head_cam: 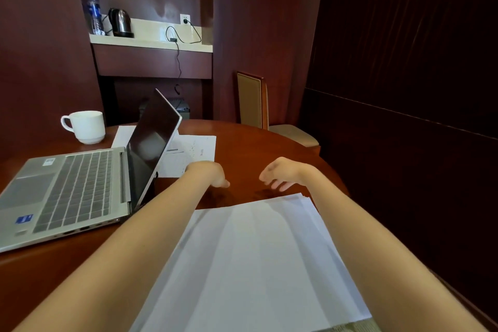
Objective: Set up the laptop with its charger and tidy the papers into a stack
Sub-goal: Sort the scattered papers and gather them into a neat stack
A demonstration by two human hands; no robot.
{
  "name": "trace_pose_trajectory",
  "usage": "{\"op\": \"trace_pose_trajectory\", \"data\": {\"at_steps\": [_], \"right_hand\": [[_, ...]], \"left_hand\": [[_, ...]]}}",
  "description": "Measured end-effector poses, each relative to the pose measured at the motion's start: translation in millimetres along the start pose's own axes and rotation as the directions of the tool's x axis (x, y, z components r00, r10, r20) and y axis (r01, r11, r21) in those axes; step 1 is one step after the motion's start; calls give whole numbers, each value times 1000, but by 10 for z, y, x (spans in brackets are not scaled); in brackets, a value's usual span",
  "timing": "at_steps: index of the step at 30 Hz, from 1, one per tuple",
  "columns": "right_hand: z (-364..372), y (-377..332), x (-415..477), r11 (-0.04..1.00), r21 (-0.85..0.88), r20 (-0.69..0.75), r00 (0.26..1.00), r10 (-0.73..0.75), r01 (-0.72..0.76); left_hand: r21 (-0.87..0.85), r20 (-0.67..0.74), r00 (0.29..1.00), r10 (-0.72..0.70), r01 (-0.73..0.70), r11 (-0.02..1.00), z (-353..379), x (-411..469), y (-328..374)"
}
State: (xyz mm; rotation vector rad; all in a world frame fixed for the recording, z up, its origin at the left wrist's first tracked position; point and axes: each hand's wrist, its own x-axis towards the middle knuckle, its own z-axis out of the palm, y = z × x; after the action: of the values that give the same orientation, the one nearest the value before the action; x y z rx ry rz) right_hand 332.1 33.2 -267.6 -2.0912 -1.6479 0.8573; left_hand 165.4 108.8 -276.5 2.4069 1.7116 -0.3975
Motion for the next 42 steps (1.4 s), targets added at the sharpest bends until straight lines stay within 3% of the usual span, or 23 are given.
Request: {"op": "trace_pose_trajectory", "data": {"at_steps": [4,10,15,18,24,28,32,39,42], "right_hand": [[206,-158,206,963,268,0,1000,23,-23],[466,-419,538,778,618,45,994,102,-107],[552,-549,815,549,819,68,979,190,-164],[572,-636,936,480,857,102,974,200,-189],[588,-773,1108,549,805,82,959,272,-224],[644,-762,1235,685,694,6,954,301,-220],[737,-657,1401,832,504,-164,920,355,-231],[565,-509,1269,837,464,-138,910,391,-289],[495,-369,1184,865,418,-226,890,397,-279]], "left_hand": [[-39,-23,996,-82,81,996,165,191,-135],[-116,-110,972,-207,194,974,323,376,-353],[-154,-122,989,-87,68,986,463,531,-535],[-159,-217,976,-14,-21,987,494,606,-568],[-193,-261,962,77,-130,972,399,680,-497],[-243,-260,956,137,-202,949,400,670,-440],[-288,-252,955,154,-227,930,420,678,-444],[-332,-206,953,221,-281,900,452,615,-399],[-344,-209,942,264,-323,881,449,561,-300]]}}
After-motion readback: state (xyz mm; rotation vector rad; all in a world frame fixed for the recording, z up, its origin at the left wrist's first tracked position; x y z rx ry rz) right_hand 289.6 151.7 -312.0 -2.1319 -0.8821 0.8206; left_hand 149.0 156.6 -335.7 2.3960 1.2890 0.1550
